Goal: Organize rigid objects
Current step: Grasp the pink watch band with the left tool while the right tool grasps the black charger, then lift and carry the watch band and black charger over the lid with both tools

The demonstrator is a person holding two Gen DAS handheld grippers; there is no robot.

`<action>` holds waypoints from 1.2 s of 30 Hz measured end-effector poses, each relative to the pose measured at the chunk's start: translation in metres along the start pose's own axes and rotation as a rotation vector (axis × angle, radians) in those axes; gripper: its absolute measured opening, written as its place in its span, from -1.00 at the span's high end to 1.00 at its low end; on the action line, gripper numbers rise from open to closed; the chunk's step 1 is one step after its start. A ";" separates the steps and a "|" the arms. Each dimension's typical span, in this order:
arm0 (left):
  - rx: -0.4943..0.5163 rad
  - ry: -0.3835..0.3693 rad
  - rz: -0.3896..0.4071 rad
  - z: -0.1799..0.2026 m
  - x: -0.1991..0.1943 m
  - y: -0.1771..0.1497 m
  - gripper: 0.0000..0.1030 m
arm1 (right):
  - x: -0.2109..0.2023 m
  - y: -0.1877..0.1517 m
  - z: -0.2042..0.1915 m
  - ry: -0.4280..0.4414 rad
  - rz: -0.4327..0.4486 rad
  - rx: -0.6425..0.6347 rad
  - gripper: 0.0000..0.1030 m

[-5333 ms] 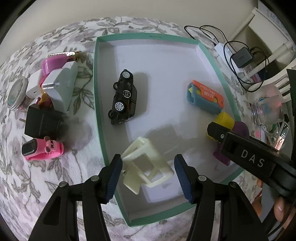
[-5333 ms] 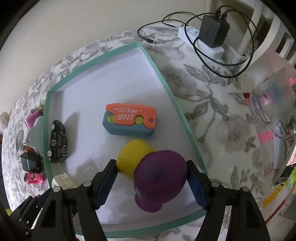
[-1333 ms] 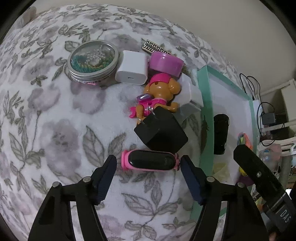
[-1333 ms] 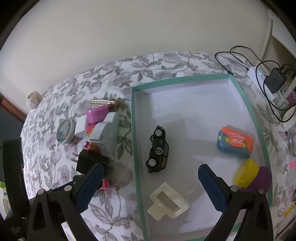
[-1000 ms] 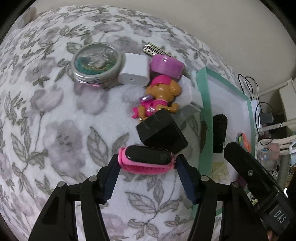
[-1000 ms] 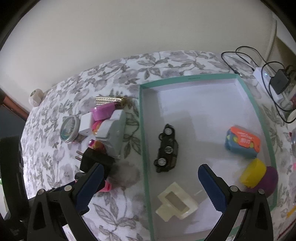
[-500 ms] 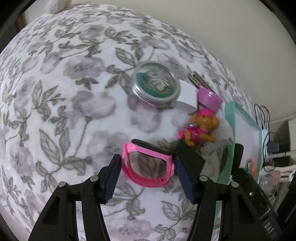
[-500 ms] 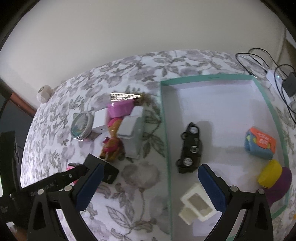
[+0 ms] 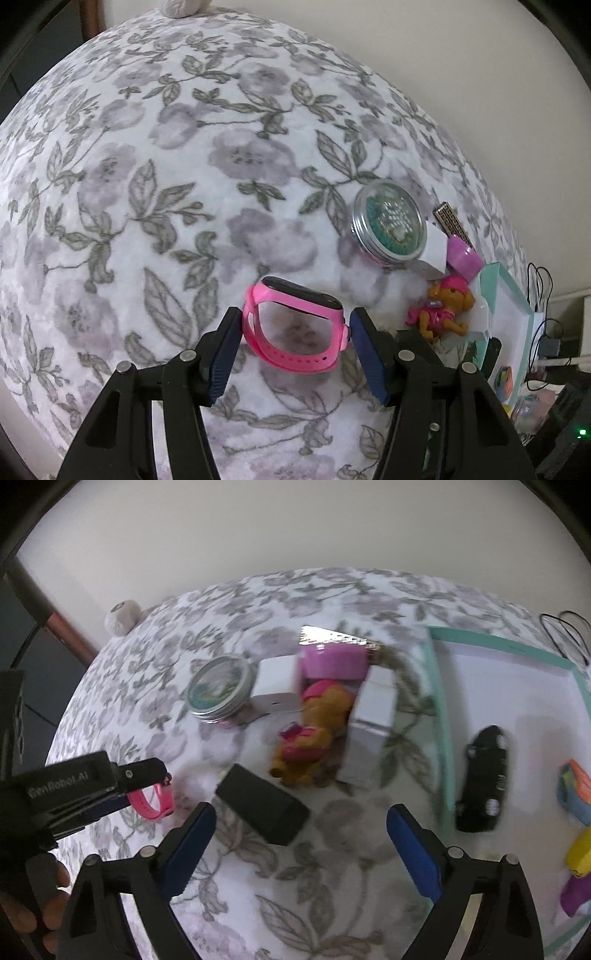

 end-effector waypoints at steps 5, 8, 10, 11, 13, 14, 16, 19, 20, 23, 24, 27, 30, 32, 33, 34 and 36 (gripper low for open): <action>-0.005 -0.002 0.000 0.002 0.004 0.001 -0.19 | 0.015 -0.001 -0.009 0.002 -0.008 -0.010 -0.60; -0.005 -0.002 -0.004 0.003 0.005 0.001 -0.19 | 0.020 0.000 -0.014 0.019 0.002 -0.018 -0.44; -0.007 -0.003 -0.005 0.003 0.005 0.000 -0.19 | 0.021 0.001 -0.017 0.031 0.012 -0.027 -0.35; -0.008 -0.003 -0.006 0.003 0.005 0.000 -0.19 | 0.022 0.001 -0.019 0.039 0.015 -0.032 -0.26; -0.011 -0.003 -0.005 0.003 0.006 0.000 -0.19 | 0.022 0.001 -0.021 0.059 0.014 -0.033 -0.21; -0.011 -0.003 -0.004 0.003 0.006 0.000 -0.19 | 0.022 0.000 -0.022 0.064 0.011 -0.036 -0.21; -0.010 -0.004 -0.005 0.004 0.006 0.000 -0.19 | 0.022 -0.002 -0.025 0.074 -0.004 -0.051 -0.21; -0.009 -0.009 -0.009 0.004 0.007 0.000 -0.19 | 0.022 -0.005 -0.029 0.089 -0.024 -0.063 -0.21; -0.009 -0.010 -0.011 0.003 0.007 0.000 -0.19 | 0.022 -0.006 -0.030 0.087 -0.025 -0.067 -0.21; -0.010 -0.009 -0.015 0.003 0.008 0.000 -0.19 | 0.023 -0.007 -0.031 0.082 -0.020 -0.070 -0.21; -0.010 -0.008 -0.015 0.003 0.008 0.000 -0.19 | 0.023 -0.007 -0.031 0.083 -0.019 -0.069 -0.21; -0.010 -0.007 -0.014 0.003 0.008 0.000 -0.19 | 0.024 -0.008 -0.031 0.086 -0.013 -0.065 -0.21; -0.011 -0.002 -0.009 0.004 0.006 0.000 -0.19 | 0.028 -0.011 -0.031 0.066 -0.029 -0.074 -0.19; -0.014 -0.002 -0.008 0.003 0.006 0.000 -0.19 | 0.032 -0.013 -0.031 0.055 -0.033 -0.080 -0.17; -0.015 -0.002 -0.008 0.003 0.006 0.000 -0.19 | 0.032 -0.013 -0.032 0.051 -0.031 -0.088 -0.17; -0.014 -0.001 -0.009 0.003 0.006 0.000 -0.19 | 0.032 -0.013 -0.033 0.046 -0.032 -0.094 -0.17; -0.011 -0.002 -0.010 0.004 0.007 0.000 -0.19 | 0.033 -0.013 -0.033 0.043 -0.033 -0.092 -0.16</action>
Point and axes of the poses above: each gripper's, at about its wrist camera, not at the fingertips, and x roughly the way its jaws point, z to its right, y to its top, the point moved 2 cm from there along x, roughly the way its jaws point, and after that the axes turned 5 degrees about z, right-handed, at the moved point
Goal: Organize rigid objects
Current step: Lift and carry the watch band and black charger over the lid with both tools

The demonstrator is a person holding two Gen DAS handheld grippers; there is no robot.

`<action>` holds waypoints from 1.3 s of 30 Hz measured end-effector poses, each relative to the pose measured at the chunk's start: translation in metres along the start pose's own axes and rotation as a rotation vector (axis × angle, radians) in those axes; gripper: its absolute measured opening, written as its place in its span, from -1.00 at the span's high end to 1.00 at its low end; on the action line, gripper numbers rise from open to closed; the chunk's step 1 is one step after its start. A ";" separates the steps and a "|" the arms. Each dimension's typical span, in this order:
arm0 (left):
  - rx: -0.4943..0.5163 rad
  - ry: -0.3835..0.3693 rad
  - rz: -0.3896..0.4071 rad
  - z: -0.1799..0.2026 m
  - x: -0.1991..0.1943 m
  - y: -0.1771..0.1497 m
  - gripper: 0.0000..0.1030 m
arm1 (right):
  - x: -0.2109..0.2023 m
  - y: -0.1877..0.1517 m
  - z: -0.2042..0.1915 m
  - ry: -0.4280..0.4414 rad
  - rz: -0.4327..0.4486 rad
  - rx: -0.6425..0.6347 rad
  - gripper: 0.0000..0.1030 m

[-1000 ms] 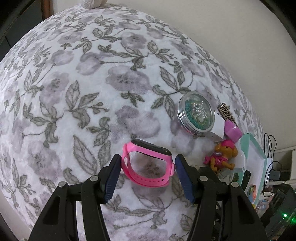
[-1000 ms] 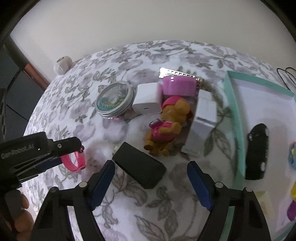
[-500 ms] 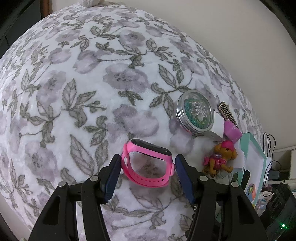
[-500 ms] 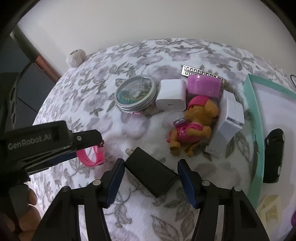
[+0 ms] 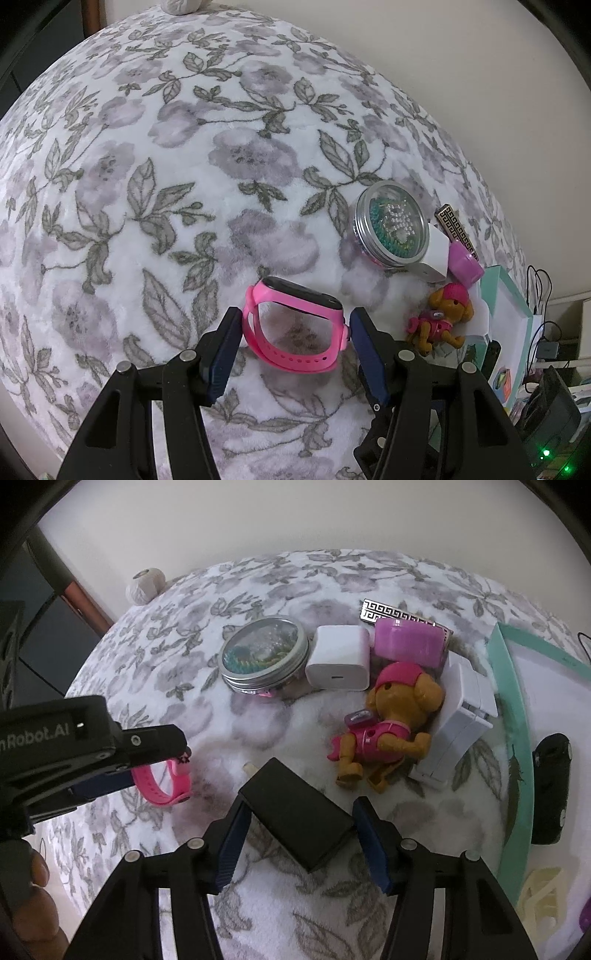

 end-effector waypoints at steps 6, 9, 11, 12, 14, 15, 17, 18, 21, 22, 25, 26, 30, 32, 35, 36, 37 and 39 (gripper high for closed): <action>0.002 -0.002 0.009 0.000 -0.002 0.001 -0.19 | -0.003 -0.001 -0.001 -0.003 0.010 -0.006 -0.15; 0.003 -0.008 0.022 0.000 -0.007 0.003 -0.19 | -0.008 0.000 -0.003 -0.004 0.021 -0.016 -0.15; 0.010 -0.011 0.039 0.002 -0.013 0.005 -0.19 | -0.015 0.001 -0.004 0.004 0.034 -0.017 -0.15; 0.014 -0.012 0.047 0.003 -0.016 0.006 -0.19 | -0.017 0.003 -0.004 0.005 0.040 -0.018 -0.15; 0.023 -0.020 0.069 0.007 -0.023 0.008 -0.19 | -0.024 0.005 -0.005 0.008 0.056 -0.019 -0.15; 0.028 -0.025 0.080 0.008 -0.027 0.009 -0.19 | -0.030 0.007 -0.006 0.013 0.069 -0.021 -0.15; 0.038 -0.030 0.098 0.011 -0.033 0.010 -0.19 | -0.039 0.010 -0.006 0.019 0.092 -0.026 -0.15; 0.044 -0.037 0.115 0.014 -0.039 0.012 -0.19 | -0.044 0.012 -0.006 0.018 0.105 -0.027 -0.15; 0.054 -0.052 0.156 0.020 -0.054 0.015 -0.19 | -0.059 0.019 0.000 0.004 0.143 -0.017 -0.15; 0.063 -0.051 0.178 0.025 -0.061 0.017 -0.19 | -0.063 0.020 0.003 -0.001 0.152 -0.009 -0.15; 0.097 -0.042 0.231 0.040 -0.078 0.016 -0.19 | -0.079 0.026 0.025 -0.024 0.189 0.055 -0.15; 0.114 -0.047 0.246 0.048 -0.084 0.015 -0.19 | -0.084 0.028 0.033 -0.030 0.203 0.074 -0.15; 0.183 -0.065 0.296 0.088 -0.096 0.010 -0.19 | -0.103 0.032 0.066 -0.068 0.249 0.176 -0.15; 0.234 -0.078 0.319 0.112 -0.099 0.005 -0.19 | -0.111 0.033 0.080 -0.078 0.267 0.219 -0.15; 0.270 -0.113 0.329 0.145 -0.098 -0.003 -0.19 | -0.123 0.038 0.097 -0.146 0.297 0.231 -0.15; 0.280 -0.128 0.328 0.155 -0.097 -0.005 -0.19 | -0.127 0.040 0.107 -0.173 0.311 0.243 -0.15; 0.297 -0.152 0.329 0.168 -0.095 -0.009 -0.19 | -0.129 0.041 0.113 -0.184 0.318 0.256 -0.15; 0.326 -0.177 0.337 0.186 -0.092 -0.015 -0.19 | -0.136 0.041 0.134 -0.219 0.345 0.299 -0.15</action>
Point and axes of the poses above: each gripper's, at about its wrist camera, not at the fingertips, and x roughly the way its jaws point, z to its right, y to its top, the point moved 2 cm from there along x, roughly the way its jaws point, and after that the axes turned 5 degrees about z, right-handed, at the moved point
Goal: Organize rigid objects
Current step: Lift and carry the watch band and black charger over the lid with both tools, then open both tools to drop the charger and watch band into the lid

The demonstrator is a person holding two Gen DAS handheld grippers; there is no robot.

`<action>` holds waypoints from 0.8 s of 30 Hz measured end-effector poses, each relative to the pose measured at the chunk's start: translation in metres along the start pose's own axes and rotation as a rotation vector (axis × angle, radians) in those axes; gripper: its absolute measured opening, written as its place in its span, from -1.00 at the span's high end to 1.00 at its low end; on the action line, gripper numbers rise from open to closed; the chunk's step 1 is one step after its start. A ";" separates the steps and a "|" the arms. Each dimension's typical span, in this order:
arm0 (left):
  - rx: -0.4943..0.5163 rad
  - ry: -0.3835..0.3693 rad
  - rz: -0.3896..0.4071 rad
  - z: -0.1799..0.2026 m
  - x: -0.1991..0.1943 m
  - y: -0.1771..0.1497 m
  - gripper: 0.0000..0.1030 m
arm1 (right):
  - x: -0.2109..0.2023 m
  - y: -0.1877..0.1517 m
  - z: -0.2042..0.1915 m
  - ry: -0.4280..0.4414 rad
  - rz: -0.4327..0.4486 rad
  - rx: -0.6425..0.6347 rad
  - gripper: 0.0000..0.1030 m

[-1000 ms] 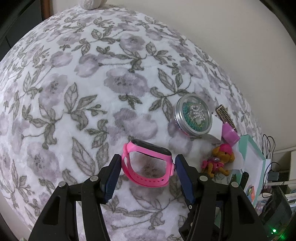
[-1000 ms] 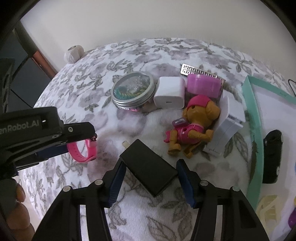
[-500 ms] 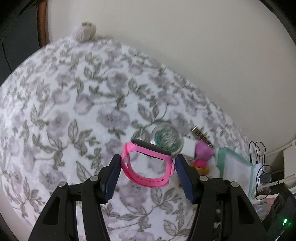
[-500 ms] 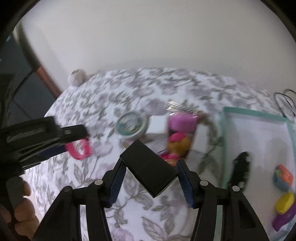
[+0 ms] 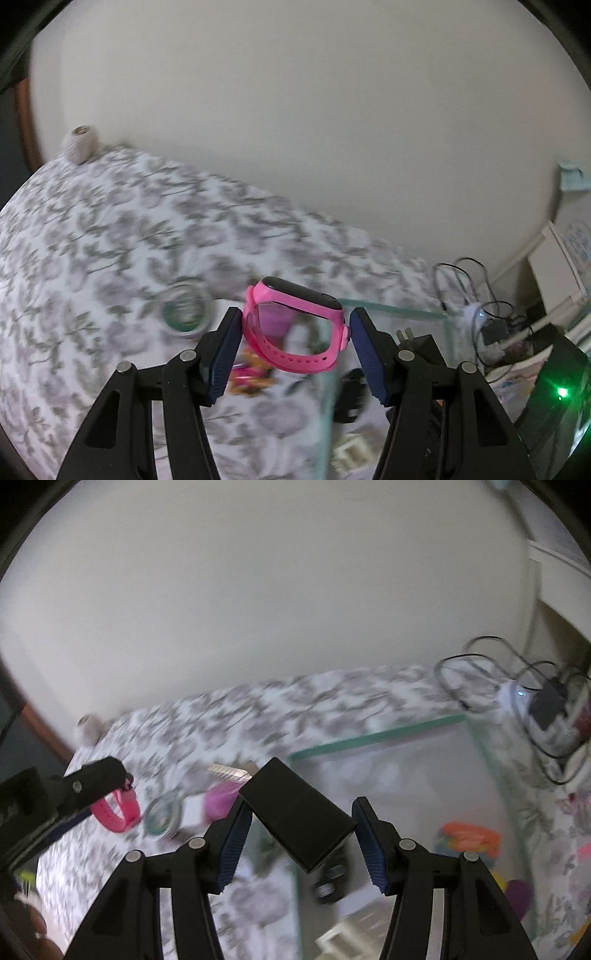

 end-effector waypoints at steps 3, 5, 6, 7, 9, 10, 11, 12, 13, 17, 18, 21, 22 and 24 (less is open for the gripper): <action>0.033 -0.036 0.021 0.022 0.008 -0.004 -0.19 | 0.002 0.003 0.027 -0.044 0.021 0.015 -0.15; 0.046 -0.060 0.021 0.034 0.018 -0.009 -0.19 | 0.004 0.004 0.044 -0.080 0.025 0.040 -0.15; 0.050 -0.073 0.016 0.040 0.023 -0.012 -0.19 | 0.005 0.005 0.057 -0.093 0.030 0.069 -0.15; 0.054 -0.082 0.011 0.044 0.027 -0.015 -0.19 | 0.006 0.006 0.064 -0.098 0.032 0.084 -0.15; 0.075 -0.105 0.006 0.053 0.036 -0.026 -0.19 | 0.006 0.006 0.081 -0.132 0.041 0.112 -0.15; 0.091 -0.112 0.004 0.057 0.041 -0.034 -0.19 | 0.006 0.005 0.085 -0.149 0.041 0.115 -0.15; 0.096 -0.116 -0.020 0.060 0.048 -0.042 -0.19 | 0.008 0.004 0.088 -0.164 0.040 0.108 -0.15; 0.092 -0.128 -0.040 0.062 0.051 -0.045 -0.19 | 0.010 0.002 0.091 -0.178 0.039 0.095 -0.15; 0.072 -0.163 -0.068 0.063 0.057 -0.051 -0.19 | 0.010 0.000 0.094 -0.190 0.036 0.087 -0.15; 0.096 -0.213 -0.065 0.076 0.063 -0.064 -0.19 | 0.012 -0.005 0.108 -0.207 0.027 0.094 -0.15; 0.105 -0.217 -0.055 0.079 0.064 -0.067 -0.19 | 0.012 -0.006 0.110 -0.202 0.030 0.100 -0.15; 0.107 -0.218 -0.082 0.081 0.072 -0.073 -0.19 | 0.012 -0.009 0.120 -0.205 0.026 0.119 -0.15; 0.100 -0.213 -0.090 0.080 0.076 -0.075 -0.19 | 0.014 -0.010 0.122 -0.200 0.024 0.131 -0.15; 0.095 -0.213 -0.107 0.077 0.079 -0.076 -0.19 | 0.017 -0.012 0.128 -0.200 0.015 0.154 -0.15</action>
Point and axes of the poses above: each gripper's, at about its wrist camera, not at the fingertips, and x roughly the way its jaws point, z to its right, y to its top, the point moved 2 cm from there along x, roughly the way its jaws point, and after that the axes turned 5 degrees about z, right-handed, at the moved point
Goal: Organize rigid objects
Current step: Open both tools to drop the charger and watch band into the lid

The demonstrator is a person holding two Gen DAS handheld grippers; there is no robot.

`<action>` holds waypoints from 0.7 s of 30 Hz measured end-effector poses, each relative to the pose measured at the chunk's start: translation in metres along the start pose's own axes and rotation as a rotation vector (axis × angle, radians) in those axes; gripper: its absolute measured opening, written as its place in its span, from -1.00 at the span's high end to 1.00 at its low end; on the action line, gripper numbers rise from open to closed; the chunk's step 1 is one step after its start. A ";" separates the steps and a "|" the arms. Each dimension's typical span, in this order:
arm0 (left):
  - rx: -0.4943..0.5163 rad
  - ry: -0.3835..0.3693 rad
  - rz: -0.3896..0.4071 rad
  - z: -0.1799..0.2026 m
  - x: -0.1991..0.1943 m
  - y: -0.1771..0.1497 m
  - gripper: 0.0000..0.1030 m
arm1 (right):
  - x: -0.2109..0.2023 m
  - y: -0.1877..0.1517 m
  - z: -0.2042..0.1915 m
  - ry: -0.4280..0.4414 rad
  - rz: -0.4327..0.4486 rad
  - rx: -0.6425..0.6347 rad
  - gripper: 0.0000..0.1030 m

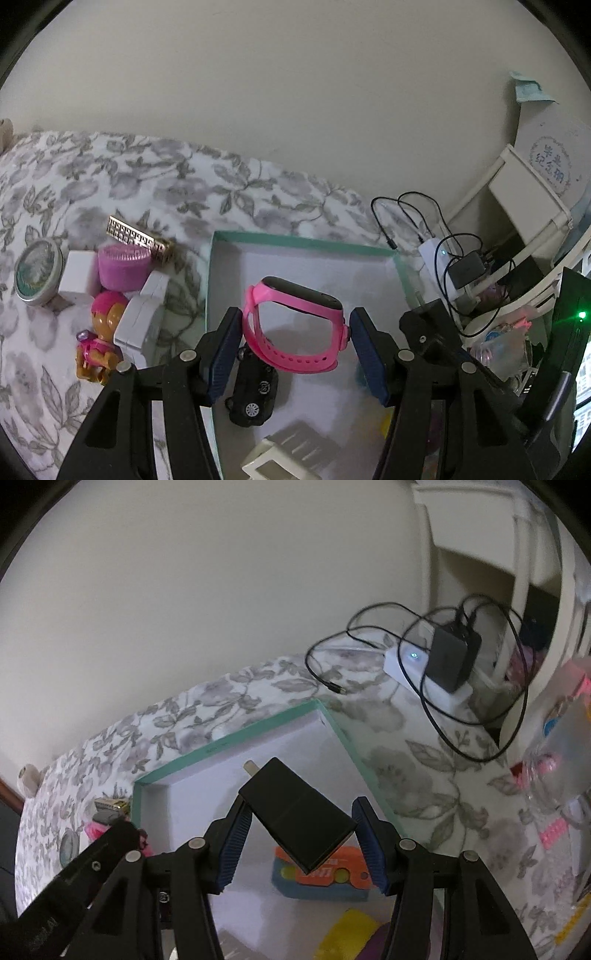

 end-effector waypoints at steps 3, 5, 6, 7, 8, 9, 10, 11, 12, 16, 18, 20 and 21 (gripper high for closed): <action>0.007 -0.002 -0.024 -0.001 0.004 -0.003 -0.19 | 0.005 -0.002 0.003 -0.001 -0.012 0.008 -0.15; 0.018 0.001 -0.039 -0.001 0.007 -0.006 -0.19 | 0.006 -0.003 0.002 -0.001 -0.015 0.009 -0.15; 0.025 0.000 -0.047 0.000 0.009 -0.008 -0.19 | 0.006 -0.004 0.002 0.000 -0.015 0.008 -0.15; 0.029 0.001 -0.050 0.001 0.010 -0.009 -0.19 | 0.007 -0.004 0.001 0.000 -0.012 0.008 -0.15; 0.036 0.006 -0.054 0.002 0.012 -0.011 -0.19 | 0.007 -0.005 0.002 0.000 -0.013 0.009 -0.15; 0.044 0.011 -0.057 0.002 0.013 -0.012 -0.19 | 0.008 -0.006 0.002 -0.002 -0.017 0.010 -0.16; 0.049 0.014 -0.057 0.003 0.013 -0.012 -0.19 | 0.009 -0.006 0.002 -0.004 -0.021 0.011 -0.16; 0.054 0.016 -0.059 0.003 0.014 -0.013 -0.19 | 0.011 -0.007 0.003 -0.003 -0.027 0.014 -0.16; 0.058 0.017 -0.061 0.004 0.014 -0.013 -0.19 | 0.013 -0.008 0.004 0.001 -0.038 0.019 -0.16; 0.066 0.030 -0.079 0.003 0.017 -0.016 -0.19 | 0.019 -0.012 0.006 -0.003 -0.063 0.025 -0.18; 0.073 0.034 -0.084 0.003 0.018 -0.017 -0.19 | 0.019 -0.013 0.005 -0.008 -0.067 0.022 -0.19; 0.074 0.033 -0.093 0.003 0.018 -0.017 -0.19 | 0.019 -0.013 0.005 -0.008 -0.069 0.022 -0.18; 0.073 0.033 -0.097 0.003 0.019 -0.017 -0.19 | 0.019 -0.013 0.005 -0.011 -0.070 0.020 -0.18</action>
Point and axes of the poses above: each gripper's, at about its wrist camera, not at the fingertips, and x roughly the way its jaws point, z to its right, y to its top, the point moved 2 cm from there along x, roughly the way its jaws point, and after that the axes turned 5 degrees about z, right-handed, at the moved point
